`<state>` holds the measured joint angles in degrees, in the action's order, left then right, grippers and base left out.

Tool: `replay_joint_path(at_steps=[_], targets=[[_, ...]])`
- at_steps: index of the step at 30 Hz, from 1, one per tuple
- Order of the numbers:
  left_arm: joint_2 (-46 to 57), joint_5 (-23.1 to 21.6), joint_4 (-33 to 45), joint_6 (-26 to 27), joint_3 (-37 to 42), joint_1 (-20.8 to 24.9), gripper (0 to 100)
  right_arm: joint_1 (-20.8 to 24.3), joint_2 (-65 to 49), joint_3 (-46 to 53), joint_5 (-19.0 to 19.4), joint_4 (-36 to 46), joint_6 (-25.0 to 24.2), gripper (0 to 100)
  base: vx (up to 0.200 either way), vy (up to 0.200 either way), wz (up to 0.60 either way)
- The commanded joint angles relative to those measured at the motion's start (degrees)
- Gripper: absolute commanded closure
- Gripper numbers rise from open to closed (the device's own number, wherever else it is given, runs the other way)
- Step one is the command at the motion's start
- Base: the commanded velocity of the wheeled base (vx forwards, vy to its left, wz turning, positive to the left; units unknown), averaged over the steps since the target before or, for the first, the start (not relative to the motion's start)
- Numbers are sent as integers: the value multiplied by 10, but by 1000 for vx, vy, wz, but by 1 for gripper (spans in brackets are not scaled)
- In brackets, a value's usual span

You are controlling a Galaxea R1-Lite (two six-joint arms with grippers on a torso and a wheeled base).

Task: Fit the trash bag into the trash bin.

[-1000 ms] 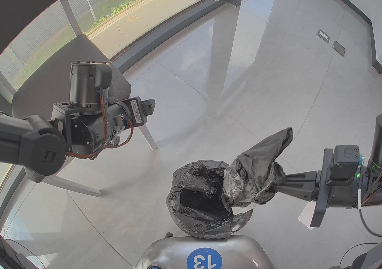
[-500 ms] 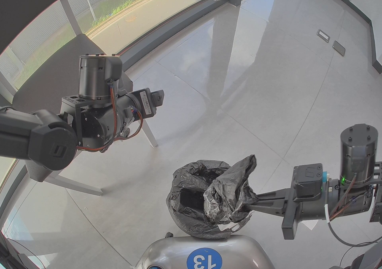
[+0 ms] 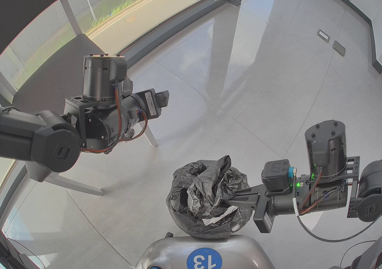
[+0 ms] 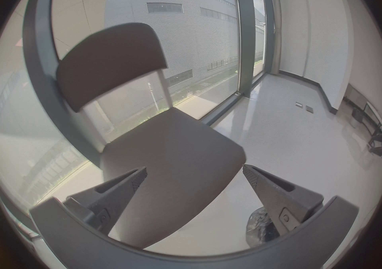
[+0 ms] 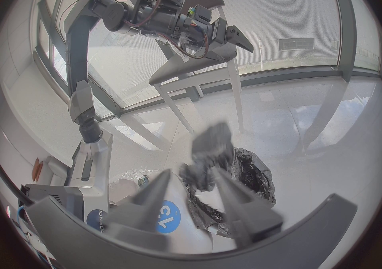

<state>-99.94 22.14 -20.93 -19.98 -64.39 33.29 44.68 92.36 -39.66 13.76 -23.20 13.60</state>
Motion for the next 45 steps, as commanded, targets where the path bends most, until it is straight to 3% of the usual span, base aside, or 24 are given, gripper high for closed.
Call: replay_joint_path(at_steps=[1,3,4,24,30,41,43,44,45], targets=[[-1,0,-12,-1,1,3,0,1,32,-11,0,-1,1,100,0,0,0],[0,0,-15,-1,1,3,0,1,37,-14,0,-1,1,100,0,0,0],[0,0,-15,-1,1,3,0,1,41,-17,0,-1,2,0,0,0,0],[22,0,-15,1,18,2,0,-25,48,-42,-1,-17,-6,0,0,0,0],[48,7,11,134,36,-33,0,-125,4,-19,-15,-26,5,0,0,0,0],[172,-18,9,134,87,-30,0,-364,-148,77,-30,-22,9,0,0,0,0],[172,-18,9,134,87,-30,0,-364,-148,77,-30,-22,9,0,0,0,0],[208,-14,13,136,106,-37,0,-418,-192,82,-33,-21,6,0,0,0,0],[219,-9,15,138,110,-40,0,-434,-206,85,-33,-21,5,0,0,0,0]])
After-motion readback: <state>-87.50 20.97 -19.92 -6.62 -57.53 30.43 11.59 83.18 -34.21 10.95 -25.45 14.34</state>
